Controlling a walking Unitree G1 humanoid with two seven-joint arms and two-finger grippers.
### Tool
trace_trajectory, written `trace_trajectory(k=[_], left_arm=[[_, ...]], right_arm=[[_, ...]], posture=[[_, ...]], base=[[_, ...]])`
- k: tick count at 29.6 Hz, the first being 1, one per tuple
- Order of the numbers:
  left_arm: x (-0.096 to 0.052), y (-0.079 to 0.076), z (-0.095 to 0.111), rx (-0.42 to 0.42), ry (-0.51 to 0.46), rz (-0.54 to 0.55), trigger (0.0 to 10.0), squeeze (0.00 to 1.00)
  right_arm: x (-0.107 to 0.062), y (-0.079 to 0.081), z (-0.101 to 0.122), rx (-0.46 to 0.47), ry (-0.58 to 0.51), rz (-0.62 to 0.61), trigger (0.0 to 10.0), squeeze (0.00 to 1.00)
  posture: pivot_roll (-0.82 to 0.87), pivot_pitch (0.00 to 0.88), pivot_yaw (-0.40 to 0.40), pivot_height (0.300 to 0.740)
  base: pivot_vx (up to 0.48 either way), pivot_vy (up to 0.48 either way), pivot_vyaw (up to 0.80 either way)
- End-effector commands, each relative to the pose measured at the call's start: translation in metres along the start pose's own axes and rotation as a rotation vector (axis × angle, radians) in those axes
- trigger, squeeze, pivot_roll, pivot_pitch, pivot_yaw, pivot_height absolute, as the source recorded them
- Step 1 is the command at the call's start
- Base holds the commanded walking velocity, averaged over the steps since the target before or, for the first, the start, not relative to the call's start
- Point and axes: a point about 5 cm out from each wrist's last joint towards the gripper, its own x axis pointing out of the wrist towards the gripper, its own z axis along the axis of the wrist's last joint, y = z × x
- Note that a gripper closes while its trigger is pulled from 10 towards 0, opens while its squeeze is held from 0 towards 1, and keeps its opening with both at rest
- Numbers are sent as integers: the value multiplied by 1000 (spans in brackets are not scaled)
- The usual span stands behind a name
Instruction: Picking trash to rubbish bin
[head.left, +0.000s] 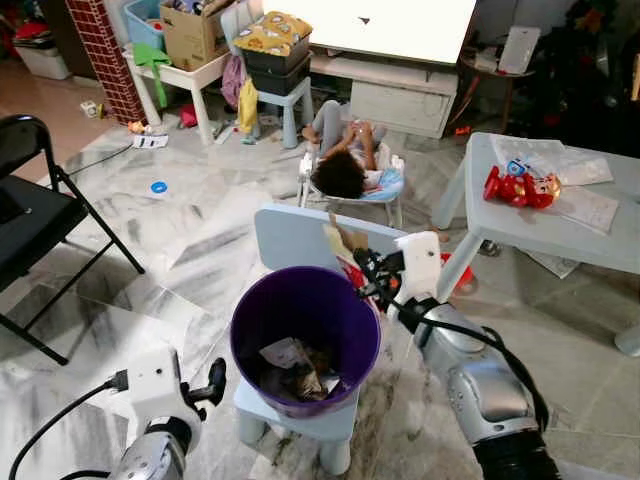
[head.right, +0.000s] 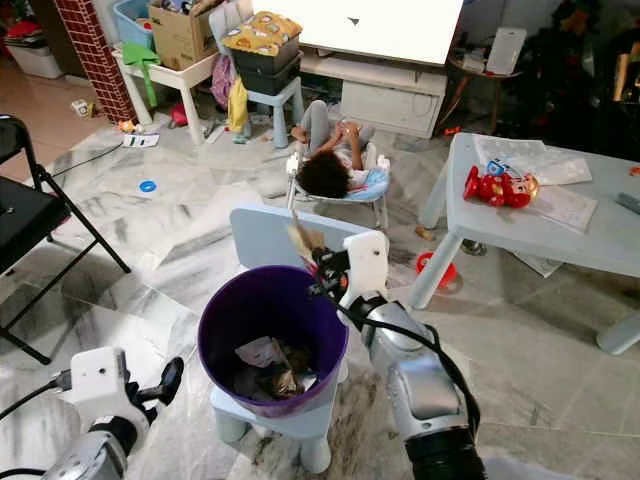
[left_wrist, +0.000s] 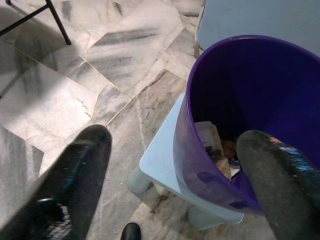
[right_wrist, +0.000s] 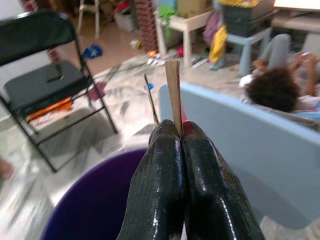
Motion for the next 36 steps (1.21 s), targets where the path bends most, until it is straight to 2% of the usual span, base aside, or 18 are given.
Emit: trace_trajectory(k=[1, 8, 12, 16, 18, 22, 30, 31, 32, 33, 34, 35, 36], left_arm=[[-3, -3, 2, -1, 2, -23, 10000, 1000], [-7, -7, 2, 5, 27, -57, 10000, 1000], [-10, -8, 1, 15, 44, -77, 10000, 1000], [-12, -7, -1, 16, 58, -76, 10000, 1000], [-12, -7, -1, 15, 62, -77, 10000, 1000], [-15, -7, -4, 12, 89, -82, 10000, 1000], [-16, -10, -4, 17, 109, -125, 10000, 1000], [-17, -11, -4, 18, 110, -132, 10000, 1000], [-17, -12, -5, 20, 113, -135, 10000, 1000], [-17, -12, -5, 20, 116, -138, 10000, 1000], [-17, -13, -5, 21, 118, -142, 10000, 1000], [-17, -13, -5, 21, 119, -143, 10000, 1000], [-16, -13, -5, 21, 120, -147, 10000, 1000]], right_arm=[[-1, 1, -5, -11, 17, 9, 0, 0], [0, 5, -23, 1, 91, 32, 0, 0], [0, 13, -40, -30, 177, 95, 0, 0], [0, 18, -49, -34, 201, 109, 0, 0], [0, 18, -50, -37, 201, 108, 0, 0], [6, 19, -44, -32, 122, 65, 0, 0], [14, 19, -37, -34, 40, 13, 196, 0], [15, 21, -38, -16, 44, 26, 2980, 0], [16, 22, -39, -18, 55, 32, 7843, 0], [16, 24, -41, -19, 65, 39, 9765, 0], [15, 25, -43, -19, 80, 51, 10000, 804], [15, 27, -45, -18, 89, 63, 10000, 1000], [14, 29, -47, -22, 93, 79, 10000, 1000]], posture=[[230, 43, -30, 740], [235, 33, -20, 740], [238, 33, -18, 740], [242, 41, -19, 740], [242, 41, -19, 740], [245, 52, -13, 740], [244, 59, -11, 740], [244, 59, -11, 740], [244, 59, -11, 740], [244, 59, -11, 740], [244, 59, -11, 740], [239, 60, -11, 740], [239, 60, -11, 740]], base=[[0, 0, 0], [0, 0, 0], [0, 0, 0], [0, 0, 0], [0, 0, 0], [0, 0, 0], [0, 0, 0], [0, 0, 0], [0, 0, 0], [0, 0, 0], [0, 0, 0], [0, 0, 0], [0, 0, 0]])
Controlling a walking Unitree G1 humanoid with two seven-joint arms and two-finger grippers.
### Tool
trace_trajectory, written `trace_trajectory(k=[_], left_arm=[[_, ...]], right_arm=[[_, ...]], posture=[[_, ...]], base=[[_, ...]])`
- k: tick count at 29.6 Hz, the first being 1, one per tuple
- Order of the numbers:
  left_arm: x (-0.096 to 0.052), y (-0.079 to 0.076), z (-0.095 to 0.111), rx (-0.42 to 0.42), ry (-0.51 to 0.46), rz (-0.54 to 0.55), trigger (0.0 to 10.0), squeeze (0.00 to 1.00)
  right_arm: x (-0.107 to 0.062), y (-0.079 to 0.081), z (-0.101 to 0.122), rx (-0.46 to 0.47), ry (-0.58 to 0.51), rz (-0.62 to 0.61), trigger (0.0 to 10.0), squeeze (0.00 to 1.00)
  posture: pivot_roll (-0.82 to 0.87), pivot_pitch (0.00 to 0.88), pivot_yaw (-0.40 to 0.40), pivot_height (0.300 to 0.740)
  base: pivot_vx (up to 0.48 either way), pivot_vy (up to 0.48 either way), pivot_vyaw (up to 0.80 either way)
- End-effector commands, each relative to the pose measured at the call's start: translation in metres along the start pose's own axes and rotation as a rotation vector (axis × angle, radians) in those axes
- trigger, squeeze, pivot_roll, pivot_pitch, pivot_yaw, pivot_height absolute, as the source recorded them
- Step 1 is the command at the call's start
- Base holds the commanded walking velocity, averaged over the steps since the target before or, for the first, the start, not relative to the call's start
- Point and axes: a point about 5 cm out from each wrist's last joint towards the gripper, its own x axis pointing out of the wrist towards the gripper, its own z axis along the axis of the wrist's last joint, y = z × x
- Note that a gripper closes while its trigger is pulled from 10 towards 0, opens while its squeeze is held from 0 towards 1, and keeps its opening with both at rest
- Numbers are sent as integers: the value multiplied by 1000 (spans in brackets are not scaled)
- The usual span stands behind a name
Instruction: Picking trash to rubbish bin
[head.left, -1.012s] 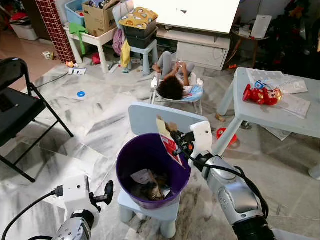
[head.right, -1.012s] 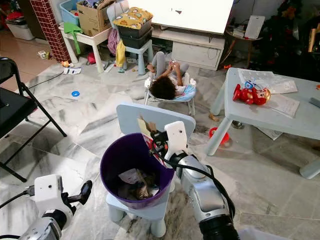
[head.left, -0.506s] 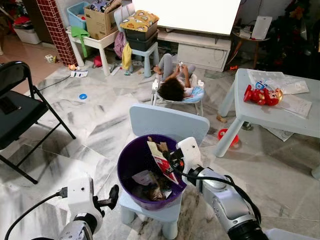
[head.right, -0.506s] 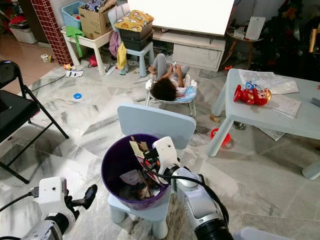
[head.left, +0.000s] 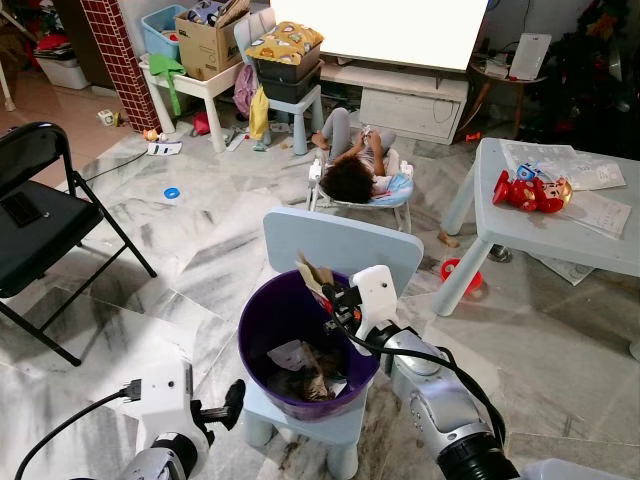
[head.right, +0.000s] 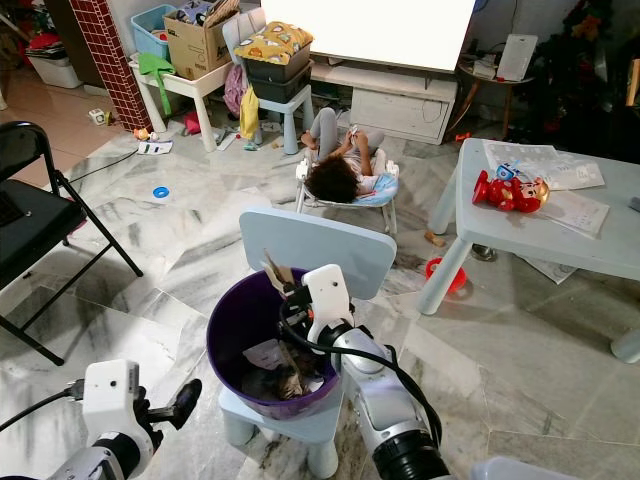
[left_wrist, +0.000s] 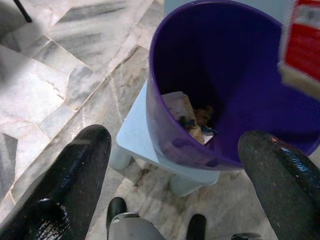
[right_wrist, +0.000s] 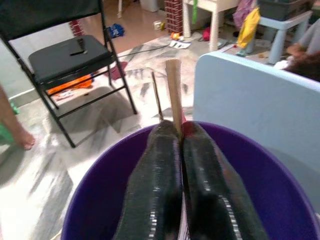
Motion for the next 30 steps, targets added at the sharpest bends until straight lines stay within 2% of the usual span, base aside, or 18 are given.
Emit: trace_trajectory(k=[1, 14, 18, 20, 24, 29, 30], left_arm=[[-2, -1, 2, 9, -2, -6, 10000, 1000], [2, -1, 4, 19, 0, -16, 10000, 1000], [9, -5, 18, 42, -49, -22, 10000, 1000], [9, -5, 18, 42, -49, -22, 10000, 1000], [15, -8, 29, 70, -102, -44, 10000, 1000], [26, -20, 47, 106, -183, -94, 10000, 1000], [26, -20, 47, 106, -183, -94, 10000, 1000]], right_arm=[[-1, 1, -5, 2, 22, 13, 10000, 1000], [-3, -2, 0, 12, -14, 21, 10000, 1000], [-11, -16, 26, -12, -121, -42, 10000, 1000], [-11, -16, 26, -12, -121, -42, 10000, 1000], [-20, -29, 42, -34, -184, -101, 10000, 1000], [-42, -51, 63, -67, -256, -207, 10000, 1000], [-42, -51, 63, -67, -256, -207, 10000, 1000]], posture=[[239, 60, -11, 740], [230, 60, -9, 740], [201, 51, -13, 740], [201, 51, -13, 740], [181, 46, -11, 740], [132, 31, 0, 740], [132, 31, 0, 740]], base=[[0, 0, 0], [0, 0, 0], [0, 0, 0], [0, 0, 0], [0, 0, 0], [0, 0, 0], [0, 0, 0]])
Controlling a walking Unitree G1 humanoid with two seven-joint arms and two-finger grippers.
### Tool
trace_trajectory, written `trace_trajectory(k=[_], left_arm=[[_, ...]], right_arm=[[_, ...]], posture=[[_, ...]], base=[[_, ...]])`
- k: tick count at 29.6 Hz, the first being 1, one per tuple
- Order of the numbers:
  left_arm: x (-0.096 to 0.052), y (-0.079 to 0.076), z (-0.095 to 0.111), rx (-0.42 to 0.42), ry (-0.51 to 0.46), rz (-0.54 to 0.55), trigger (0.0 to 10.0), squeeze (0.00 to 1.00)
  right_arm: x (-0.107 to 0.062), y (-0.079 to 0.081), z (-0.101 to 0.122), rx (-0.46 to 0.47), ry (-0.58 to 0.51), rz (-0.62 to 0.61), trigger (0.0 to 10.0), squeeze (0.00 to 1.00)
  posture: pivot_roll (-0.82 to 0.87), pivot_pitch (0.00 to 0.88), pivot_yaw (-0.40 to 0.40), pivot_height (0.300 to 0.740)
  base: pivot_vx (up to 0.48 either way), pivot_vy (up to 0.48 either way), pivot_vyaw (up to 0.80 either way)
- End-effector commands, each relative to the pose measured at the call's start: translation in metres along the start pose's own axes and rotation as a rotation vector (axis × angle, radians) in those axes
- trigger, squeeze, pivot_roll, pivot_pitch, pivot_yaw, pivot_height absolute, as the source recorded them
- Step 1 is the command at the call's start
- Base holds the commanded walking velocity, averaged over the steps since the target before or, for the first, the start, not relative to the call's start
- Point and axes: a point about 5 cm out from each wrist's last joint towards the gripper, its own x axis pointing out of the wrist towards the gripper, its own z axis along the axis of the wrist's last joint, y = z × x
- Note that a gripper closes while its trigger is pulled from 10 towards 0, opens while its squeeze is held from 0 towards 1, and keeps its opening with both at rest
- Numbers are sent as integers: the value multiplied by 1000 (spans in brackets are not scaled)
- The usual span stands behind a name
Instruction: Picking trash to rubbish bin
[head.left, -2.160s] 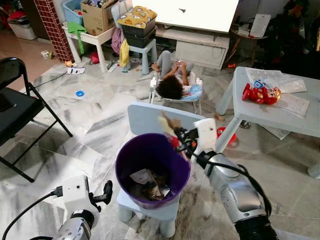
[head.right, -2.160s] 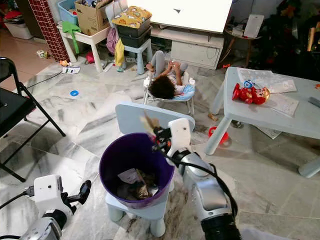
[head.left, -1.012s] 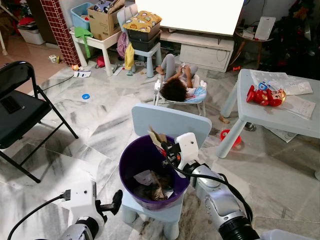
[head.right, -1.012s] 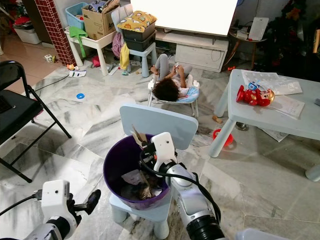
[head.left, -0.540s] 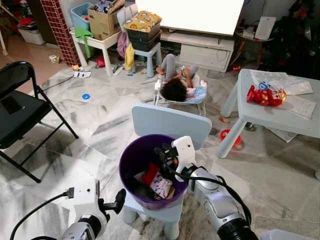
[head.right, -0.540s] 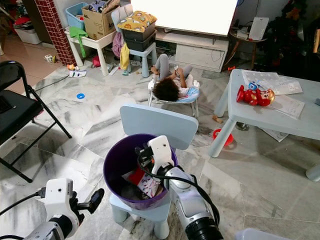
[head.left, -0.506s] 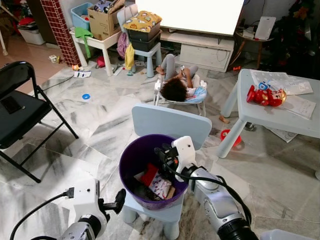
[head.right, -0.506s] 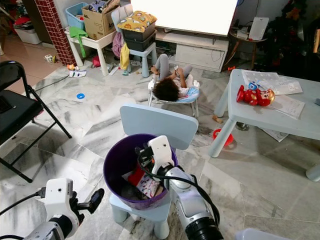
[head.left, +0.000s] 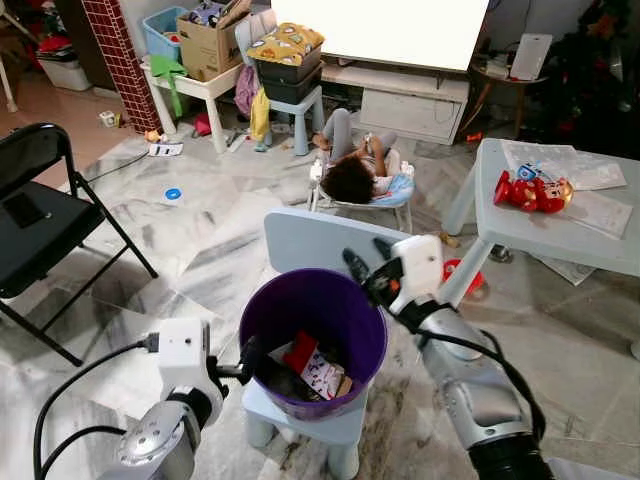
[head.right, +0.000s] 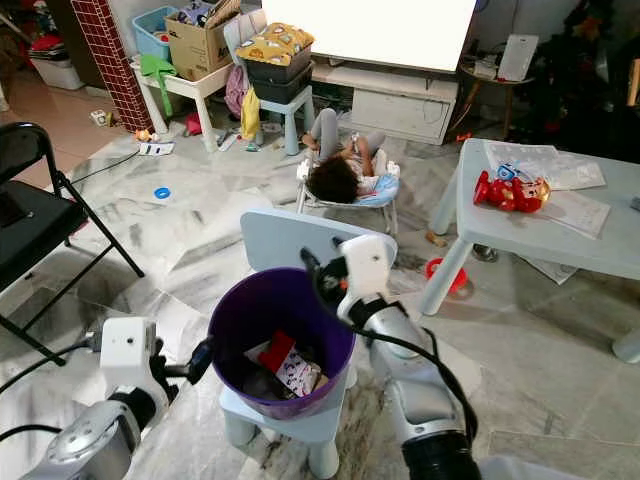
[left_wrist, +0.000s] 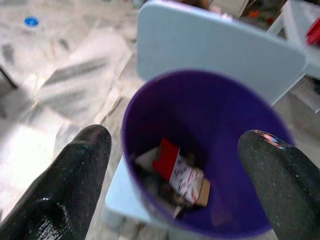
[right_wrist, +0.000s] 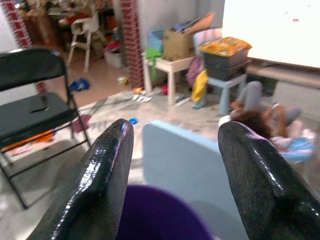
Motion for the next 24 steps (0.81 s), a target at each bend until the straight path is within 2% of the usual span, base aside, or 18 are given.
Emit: trace_trajectory(k=[1, 5, 6, 8, 16, 17, 18, 19, 24], left_arm=[[4, -1, 3, 14, -20, -11, 10000, 1000], [12, -4, 10, 21, -61, -19, 10000, 1000], [12, -4, 10, 21, -61, -19, 10000, 1000], [18, -6, 18, 22, -99, -29, 10000, 1000], [30, -7, 43, 32, -217, -30, 10000, 984], [31, -7, 45, 24, -228, -24, 10000, 796], [31, -7, 45, 24, -228, -24, 10000, 796], [32, -6, 46, 18, -234, -23, 10000, 0], [34, -6, 48, -15, -255, -16, 10000, 0]], right_arm=[[-6, -11, 10, -16, -26, -48, 10000, 1000], [-19, -28, 22, -49, -55, -129, 10000, 1000], [-19, -28, 22, -49, -55, -129, 10000, 1000], [-31, -41, 29, -69, -64, -189, 10000, 1000], [-50, -56, 39, -96, -83, -282, 10000, 1000], [-51, -57, 42, -87, -92, -294, 10000, 1000], [-51, -57, 42, -87, -92, -294, 10000, 1000], [-51, -59, 44, -78, -95, -310, 10000, 1000], [-49, -60, 47, -81, -99, -313, 10000, 1000]], posture=[[118, 26, 6, 740], [89, 13, 20, 740], [89, 13, 20, 740], [67, 0, 32, 740], [40, 0, 42, 740], [37, 0, 41, 740], [37, 0, 41, 740], [35, 0, 39, 740], [38, 0, 32, 740]], base=[[0, 0, 0], [0, 0, 0], [0, 0, 0], [0, 0, 0], [0, 0, 0], [0, 0, 0], [0, 0, 0], [0, 0, 0], [0, 0, 0]])
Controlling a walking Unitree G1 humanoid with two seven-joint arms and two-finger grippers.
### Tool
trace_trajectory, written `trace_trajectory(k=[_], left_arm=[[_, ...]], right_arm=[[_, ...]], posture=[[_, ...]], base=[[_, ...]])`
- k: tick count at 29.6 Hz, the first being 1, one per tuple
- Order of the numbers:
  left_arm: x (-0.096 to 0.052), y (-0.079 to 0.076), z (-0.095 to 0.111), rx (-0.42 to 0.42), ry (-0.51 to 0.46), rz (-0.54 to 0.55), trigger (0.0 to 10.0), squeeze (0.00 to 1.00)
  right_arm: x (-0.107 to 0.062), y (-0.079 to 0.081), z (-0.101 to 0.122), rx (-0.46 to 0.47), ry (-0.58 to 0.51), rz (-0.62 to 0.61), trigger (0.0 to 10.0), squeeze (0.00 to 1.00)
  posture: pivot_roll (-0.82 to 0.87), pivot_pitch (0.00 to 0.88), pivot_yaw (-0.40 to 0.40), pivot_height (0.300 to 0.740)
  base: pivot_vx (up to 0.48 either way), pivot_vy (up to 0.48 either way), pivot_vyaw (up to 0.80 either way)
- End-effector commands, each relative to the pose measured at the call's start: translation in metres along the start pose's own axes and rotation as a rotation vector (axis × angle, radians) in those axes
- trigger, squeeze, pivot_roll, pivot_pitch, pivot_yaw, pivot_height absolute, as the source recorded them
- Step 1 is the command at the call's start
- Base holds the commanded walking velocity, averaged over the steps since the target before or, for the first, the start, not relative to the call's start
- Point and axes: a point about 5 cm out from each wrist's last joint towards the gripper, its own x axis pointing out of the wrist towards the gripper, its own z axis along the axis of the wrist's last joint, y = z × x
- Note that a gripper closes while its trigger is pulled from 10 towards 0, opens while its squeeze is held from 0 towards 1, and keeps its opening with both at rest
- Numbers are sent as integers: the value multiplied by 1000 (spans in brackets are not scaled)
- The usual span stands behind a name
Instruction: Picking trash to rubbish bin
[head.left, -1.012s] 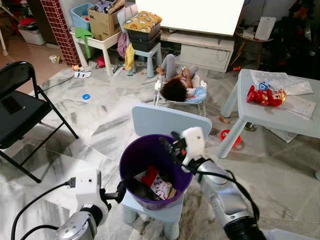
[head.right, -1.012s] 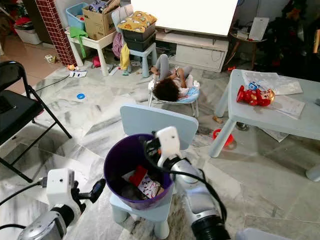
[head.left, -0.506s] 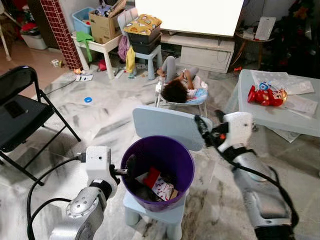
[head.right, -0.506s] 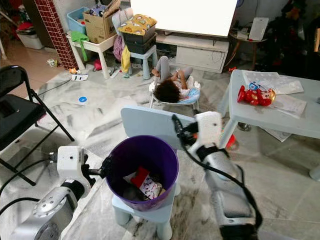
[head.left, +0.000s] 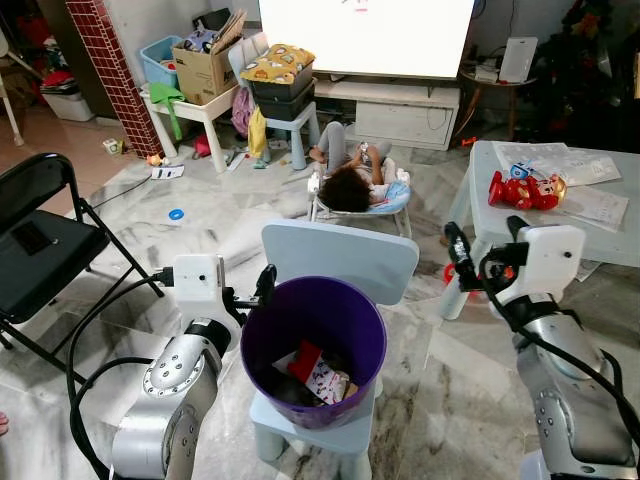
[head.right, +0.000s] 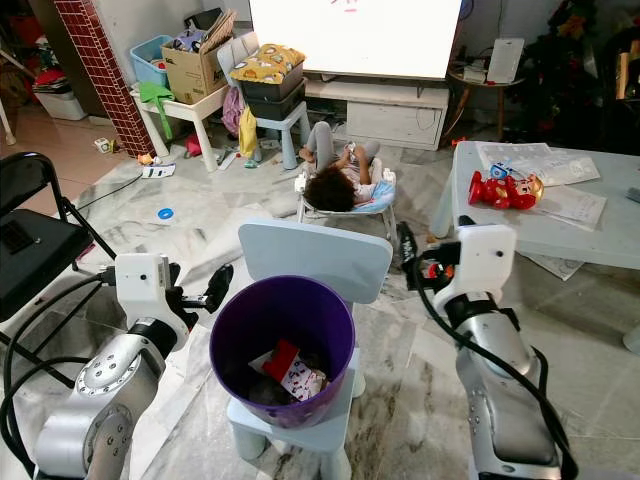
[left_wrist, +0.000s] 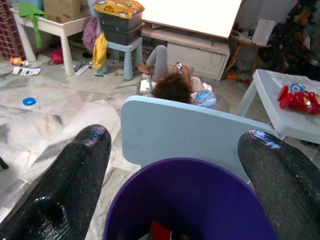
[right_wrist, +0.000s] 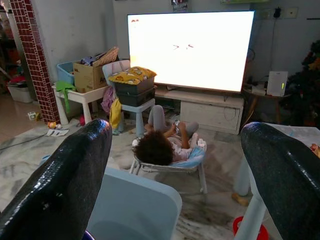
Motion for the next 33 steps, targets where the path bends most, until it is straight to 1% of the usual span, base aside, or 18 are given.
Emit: trace_trajectory(k=[1, 4, 8, 15, 16, 17, 18, 19, 20, 21, 22, 26, 33], left_arm=[[2, 3, 4, -9, -21, 18, 10000, 0], [2, 3, 4, -10, -25, 18, 10000, 0], [2, 4, 4, -23, -28, 18, 10000, 0], [1, 1, 1, -40, -26, 11, 10000, 0], [1, 0, 1, -41, -26, 9, 10000, 0], [1, 0, 1, -42, -27, 6, 10000, 0], [1, -1, 1, -42, -27, 2, 10000, 0], [1, -1, 1, -44, -27, 0, 10000, 0], [1, -1, 0, -46, -26, 1, 10000, 0], [1, -1, 0, -46, -26, 1, 10000, 0], [1, -1, -1, -51, -24, 4, 10000, 0], [0, -1, -3, -74, -16, 12, 10000, 0], [-1, -1, -6, -80, -8, 12, 10000, 0]], right_arm=[[3, 2, 9, 15, -31, 6, 10000, 1000], [4, 3, 11, 21, -31, 8, 10000, 1000], [5, 5, 12, 4, -22, 11, 10000, 1000], [4, 3, 13, -6, -3, 16, 10000, 1000], [4, 3, 13, -6, -2, 17, 10000, 933], [4, 3, 13, -7, -1, 18, 10000, 898], [4, 3, 13, -9, 3, 20, 10000, 514], [3, 3, 14, -11, 6, 22, 10000, 388], [3, 3, 14, -12, 8, 25, 10000, 78], [3, 3, 14, -12, 8, 25, 10000, 78], [3, 3, 14, -13, 10, 28, 10000, 0], [2, 4, 15, -19, 15, 47, 10000, 0], [2, 5, 14, -21, 27, 60, 10000, 0]], posture=[[40, 0, 30, 740], [40, 0, 27, 740], [37, 0, 21, 740], [23, 0, 12, 740], [22, 0, 11, 740], [21, 0, 8, 740], [19, 2, 6, 740], [16, 5, 4, 740], [15, 7, 2, 740], [15, 7, 2, 740], [15, 8, 0, 740], [12, 14, -7, 740], [12, 19, -15, 740]], base=[[0, 0, 0], [0, 0, 0], [0, 0, 0], [0, 0, -759], [0, 0, -800], [0, 0, -800], [0, 0, -800], [0, 0, -800], [0, 0, -800], [0, 0, -800], [0, 0, -769], [0, 0, 0], [0, 0, 0]])
